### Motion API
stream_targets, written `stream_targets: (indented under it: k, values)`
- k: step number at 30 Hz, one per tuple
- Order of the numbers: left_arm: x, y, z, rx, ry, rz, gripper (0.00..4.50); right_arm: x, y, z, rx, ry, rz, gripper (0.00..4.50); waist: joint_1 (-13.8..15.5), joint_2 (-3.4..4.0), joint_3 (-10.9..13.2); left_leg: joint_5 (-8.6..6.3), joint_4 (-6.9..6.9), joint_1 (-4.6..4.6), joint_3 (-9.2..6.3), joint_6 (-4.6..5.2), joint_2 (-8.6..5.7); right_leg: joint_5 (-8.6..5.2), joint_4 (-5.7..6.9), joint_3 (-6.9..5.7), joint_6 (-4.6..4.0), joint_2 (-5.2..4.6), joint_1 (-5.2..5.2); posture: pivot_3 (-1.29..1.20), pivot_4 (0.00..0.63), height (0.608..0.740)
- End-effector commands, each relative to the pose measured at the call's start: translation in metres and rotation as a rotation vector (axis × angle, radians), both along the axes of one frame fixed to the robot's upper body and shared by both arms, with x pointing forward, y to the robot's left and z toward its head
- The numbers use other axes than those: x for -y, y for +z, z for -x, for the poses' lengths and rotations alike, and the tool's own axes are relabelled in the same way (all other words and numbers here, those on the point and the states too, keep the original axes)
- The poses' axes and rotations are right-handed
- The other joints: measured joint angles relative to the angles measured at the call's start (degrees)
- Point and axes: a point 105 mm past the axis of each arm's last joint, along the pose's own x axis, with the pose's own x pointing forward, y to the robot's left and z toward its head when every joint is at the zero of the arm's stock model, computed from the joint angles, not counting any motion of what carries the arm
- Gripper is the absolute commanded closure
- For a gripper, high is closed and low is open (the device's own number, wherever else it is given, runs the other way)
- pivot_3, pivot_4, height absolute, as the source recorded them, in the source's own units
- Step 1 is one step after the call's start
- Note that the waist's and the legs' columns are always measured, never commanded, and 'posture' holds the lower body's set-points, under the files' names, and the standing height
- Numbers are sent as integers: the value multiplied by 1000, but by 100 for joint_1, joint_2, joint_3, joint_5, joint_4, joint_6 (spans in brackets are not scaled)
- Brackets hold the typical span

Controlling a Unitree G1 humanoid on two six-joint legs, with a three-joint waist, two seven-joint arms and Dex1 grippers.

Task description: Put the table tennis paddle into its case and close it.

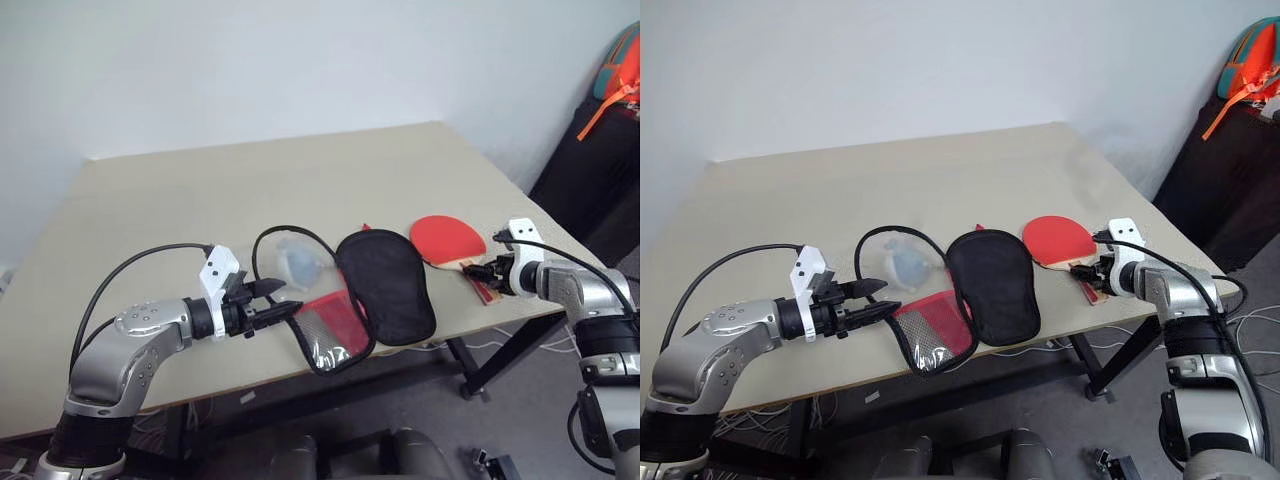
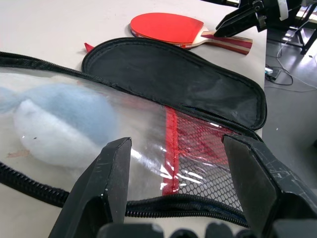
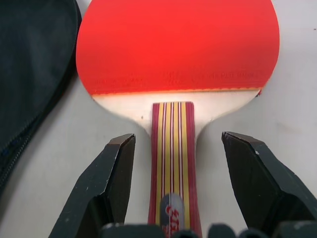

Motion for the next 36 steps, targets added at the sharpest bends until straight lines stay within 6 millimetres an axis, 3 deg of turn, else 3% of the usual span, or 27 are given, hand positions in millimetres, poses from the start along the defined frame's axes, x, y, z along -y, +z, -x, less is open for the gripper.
stream_targets:
  k: [1, 8, 24, 36]
  values:
    - [4, 12, 0, 46, -21, 6, 1422, -6, 11, -9, 22, 27, 8, 1484, 0, -1, -1, 0, 0, 0, 0, 0, 1, 0, 0, 0, 0, 0, 0, 0, 0, 724]
    - [0, 11, 1, 46, -8, -2, 1422, -13, 1, -11, -26, 59, 26, 1484, 1, -4, -2, 0, 3, 1, -1, 0, -1, 0, 0, -1, 0, -1, 5, 0, 0, 724]
    - [-2, 9, -1, 43, 9, -5, 1422, 7, 6, -6, -25, 4, 53, 1484, 1, -4, -3, 0, 3, 1, -1, -1, -1, 0, 0, -1, 0, -1, 5, 0, 0, 724]
    - [1, 11, -5, 46, -5, -6, 1422, -20, -3, -14, -25, 35, 32, 1484, -4, -5, -3, 0, 2, 2, 0, -2, 1, 0, 1, -1, 1, 0, 3, 0, 0, 724]
